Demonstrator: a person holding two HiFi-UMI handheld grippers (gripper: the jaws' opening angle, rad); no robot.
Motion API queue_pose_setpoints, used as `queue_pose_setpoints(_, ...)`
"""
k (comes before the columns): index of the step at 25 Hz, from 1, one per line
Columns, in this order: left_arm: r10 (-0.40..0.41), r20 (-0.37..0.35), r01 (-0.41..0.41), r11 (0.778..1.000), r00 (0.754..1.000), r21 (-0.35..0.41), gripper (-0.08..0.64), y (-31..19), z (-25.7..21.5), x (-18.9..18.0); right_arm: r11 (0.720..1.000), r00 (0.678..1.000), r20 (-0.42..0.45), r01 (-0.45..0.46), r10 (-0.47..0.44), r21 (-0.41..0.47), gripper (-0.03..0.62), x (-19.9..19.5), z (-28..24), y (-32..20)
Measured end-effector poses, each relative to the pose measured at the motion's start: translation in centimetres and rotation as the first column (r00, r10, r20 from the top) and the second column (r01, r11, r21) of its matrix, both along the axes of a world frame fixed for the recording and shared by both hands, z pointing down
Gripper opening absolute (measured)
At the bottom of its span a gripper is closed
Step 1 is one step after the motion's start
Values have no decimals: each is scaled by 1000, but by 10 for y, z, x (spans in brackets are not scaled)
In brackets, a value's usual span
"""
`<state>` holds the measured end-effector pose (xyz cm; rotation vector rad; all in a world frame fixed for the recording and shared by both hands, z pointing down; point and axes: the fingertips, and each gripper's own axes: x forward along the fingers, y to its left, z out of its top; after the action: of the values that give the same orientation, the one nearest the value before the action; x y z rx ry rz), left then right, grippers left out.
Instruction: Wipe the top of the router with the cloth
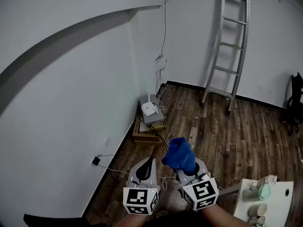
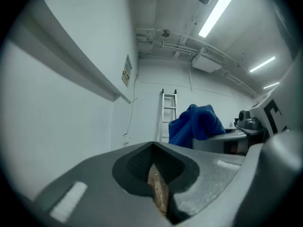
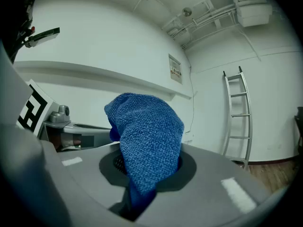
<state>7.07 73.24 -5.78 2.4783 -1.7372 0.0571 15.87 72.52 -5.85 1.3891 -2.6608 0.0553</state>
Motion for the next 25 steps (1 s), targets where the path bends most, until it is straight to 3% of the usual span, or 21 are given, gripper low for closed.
queue_pose_setpoints(16,-13,-6,13,1000,1000,-19,0,-11,14,-7,998,998,-3,-60,60,18,101,22,16,-11)
queue_pose_setpoints(21,-11,-13,10,999,1000,-50,0,-38,29,-3,996,997,-5,-83,83,-21,103,38,32,-38)
queue_pose_setpoints(25,-4,-13,4,998,1000,-70,0,-87,45,-2,996,996,-4,-85,84,-40,104,39,48,-89)
